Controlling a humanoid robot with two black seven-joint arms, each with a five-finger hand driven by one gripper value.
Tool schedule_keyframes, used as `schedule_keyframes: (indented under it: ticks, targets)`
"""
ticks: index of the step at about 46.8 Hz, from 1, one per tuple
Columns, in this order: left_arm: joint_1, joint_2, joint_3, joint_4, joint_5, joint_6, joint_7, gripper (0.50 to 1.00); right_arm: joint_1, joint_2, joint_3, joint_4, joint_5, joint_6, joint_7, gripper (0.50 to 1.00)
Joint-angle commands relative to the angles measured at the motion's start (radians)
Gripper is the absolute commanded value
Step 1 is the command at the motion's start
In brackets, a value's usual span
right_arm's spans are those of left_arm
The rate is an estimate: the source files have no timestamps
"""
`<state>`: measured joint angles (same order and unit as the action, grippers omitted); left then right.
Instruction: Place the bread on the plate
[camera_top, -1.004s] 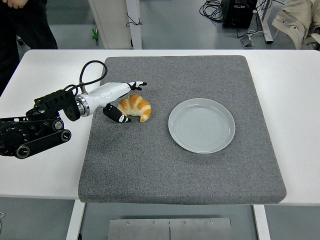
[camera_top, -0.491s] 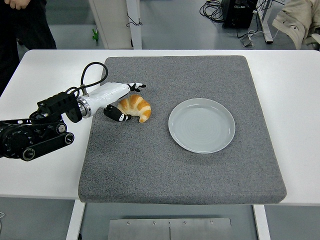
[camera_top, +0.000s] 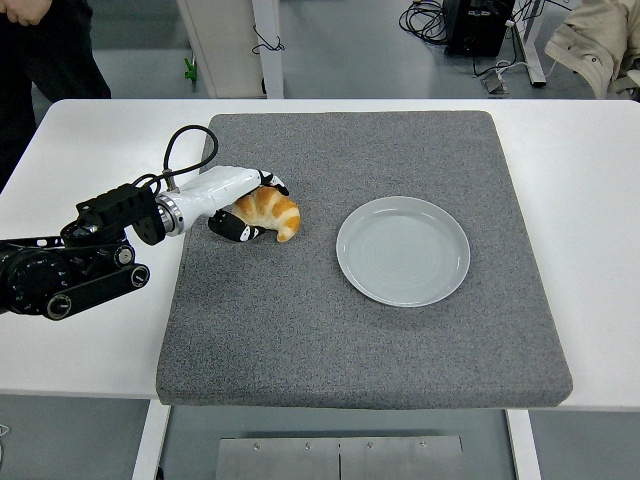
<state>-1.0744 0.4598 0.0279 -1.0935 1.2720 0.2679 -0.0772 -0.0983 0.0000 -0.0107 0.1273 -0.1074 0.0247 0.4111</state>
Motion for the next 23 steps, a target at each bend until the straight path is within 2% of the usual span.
schedule_keyframes:
  ticks: [1,5,13,23]
  targets:
    - [-0.016,0.003,-0.003,0.0,-0.002,-0.001,0.0,0.589,0.0,0.0,0.0,0.0,0.0,0.001,0.0,1.0]
    - [-0.035,0.008,-0.013,0.0,-0.005,-0.003,0.0,0.569,0.0,0.0,0.0,0.0,0.0,0.001,0.0,1.0]
    - [-0.05,0.025,-0.08,0.0,-0.013,-0.012,0.0,0.569,0.0,0.0,0.0,0.0,0.0,0.0,0.0,1.0]
    - [-0.068,0.045,-0.158,0.017,-0.013,-0.07,-0.007,0.569,0.002,0.0,0.0,0.0,0.0,0.0,0.0,1.0]
